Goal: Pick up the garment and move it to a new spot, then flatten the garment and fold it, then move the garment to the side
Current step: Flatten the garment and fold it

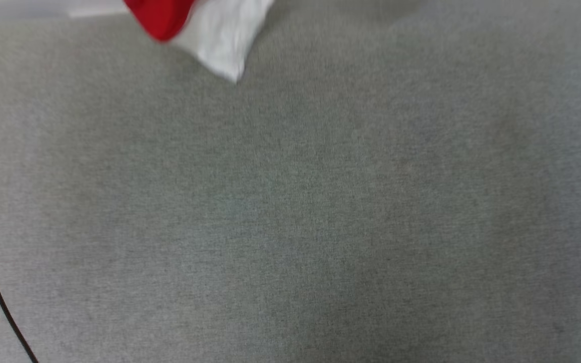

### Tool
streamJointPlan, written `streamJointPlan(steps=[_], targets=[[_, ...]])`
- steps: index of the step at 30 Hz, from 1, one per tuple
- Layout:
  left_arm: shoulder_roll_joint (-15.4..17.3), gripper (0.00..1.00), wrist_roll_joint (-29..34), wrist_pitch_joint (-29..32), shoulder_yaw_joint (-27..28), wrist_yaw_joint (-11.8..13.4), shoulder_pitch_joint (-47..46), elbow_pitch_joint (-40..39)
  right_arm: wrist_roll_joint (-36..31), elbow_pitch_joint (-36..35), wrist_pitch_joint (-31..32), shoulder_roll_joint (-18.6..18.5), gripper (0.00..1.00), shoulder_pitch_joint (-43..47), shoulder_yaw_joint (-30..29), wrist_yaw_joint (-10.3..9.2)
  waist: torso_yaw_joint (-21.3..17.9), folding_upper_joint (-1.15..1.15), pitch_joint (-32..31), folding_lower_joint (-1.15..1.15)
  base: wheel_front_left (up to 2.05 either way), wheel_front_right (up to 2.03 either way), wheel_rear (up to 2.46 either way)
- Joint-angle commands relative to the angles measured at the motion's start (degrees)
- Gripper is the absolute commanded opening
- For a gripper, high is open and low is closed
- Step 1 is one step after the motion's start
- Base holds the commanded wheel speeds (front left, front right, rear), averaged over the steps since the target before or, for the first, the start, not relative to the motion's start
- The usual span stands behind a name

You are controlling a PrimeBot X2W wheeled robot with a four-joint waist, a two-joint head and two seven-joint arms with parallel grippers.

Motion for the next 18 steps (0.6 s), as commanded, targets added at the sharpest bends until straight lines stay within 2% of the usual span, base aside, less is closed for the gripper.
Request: streamJointPlan(steps=[1,9,18], targets=[[0.9,0.00,-0.1,-0.1,0.6,0.1,-1.5,0.6,-0.6,0.5,-0.3,-0.5,0.00,-1.0,-0.5,-0.14,0.0,0.00,3.6,-0.01,0.00,0.00,0.00],[1.3,0.00,0.5,0.3,-0.2,-1.4,-9.3,4.4,-1.9,1.7,-1.3,0.4,0.00,-8.1,-0.7,-0.14,0.4,0.00,12.8,-0.01,0.00,0.00,0.00],[-0.8,0.00,-1.8,1.4,-1.8,-4.4,-6.7,11.9,-0.6,6.4,-3.3,2.5,0.00,-6.7,2.1,-0.12,0.8,0.00,16.4,-0.01,0.00,0.00,0.00]])
